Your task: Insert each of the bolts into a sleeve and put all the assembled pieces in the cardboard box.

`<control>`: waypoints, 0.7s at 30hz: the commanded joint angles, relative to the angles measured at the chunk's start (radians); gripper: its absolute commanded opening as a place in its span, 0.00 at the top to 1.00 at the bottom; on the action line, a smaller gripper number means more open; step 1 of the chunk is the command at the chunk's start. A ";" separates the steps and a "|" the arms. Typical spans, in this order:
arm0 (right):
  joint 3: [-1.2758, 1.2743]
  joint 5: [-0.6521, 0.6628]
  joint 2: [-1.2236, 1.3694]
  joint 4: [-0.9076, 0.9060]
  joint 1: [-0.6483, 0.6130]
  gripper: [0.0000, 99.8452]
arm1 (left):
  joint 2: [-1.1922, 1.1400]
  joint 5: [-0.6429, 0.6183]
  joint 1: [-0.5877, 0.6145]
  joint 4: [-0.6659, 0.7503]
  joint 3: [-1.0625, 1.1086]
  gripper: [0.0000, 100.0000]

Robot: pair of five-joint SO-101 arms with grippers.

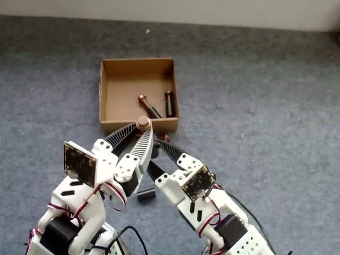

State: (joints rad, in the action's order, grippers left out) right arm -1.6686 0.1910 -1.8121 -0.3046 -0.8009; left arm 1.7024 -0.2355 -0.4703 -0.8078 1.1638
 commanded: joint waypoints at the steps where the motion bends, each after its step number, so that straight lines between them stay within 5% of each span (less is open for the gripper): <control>1: -0.090 -0.020 -0.022 0.024 0.021 0.99 | -0.004 0.031 -0.010 -0.003 0.022 1.00; 8: -0.076 -0.071 -0.022 0.030 0.091 0.99 | -0.004 0.057 -0.013 -0.011 0.056 0.99; 13: -0.045 -0.164 -0.022 0.030 0.134 0.99 | -0.004 0.057 -0.013 -0.074 0.047 0.86; 21: -0.051 -0.169 -0.022 0.030 0.145 0.99 | -0.004 0.112 -0.013 -0.233 -0.041 0.82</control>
State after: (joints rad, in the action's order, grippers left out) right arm -1.6686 0.0299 -1.8121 -0.3046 -0.6690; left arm 1.6978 -0.1788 -0.4672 -0.9582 1.2175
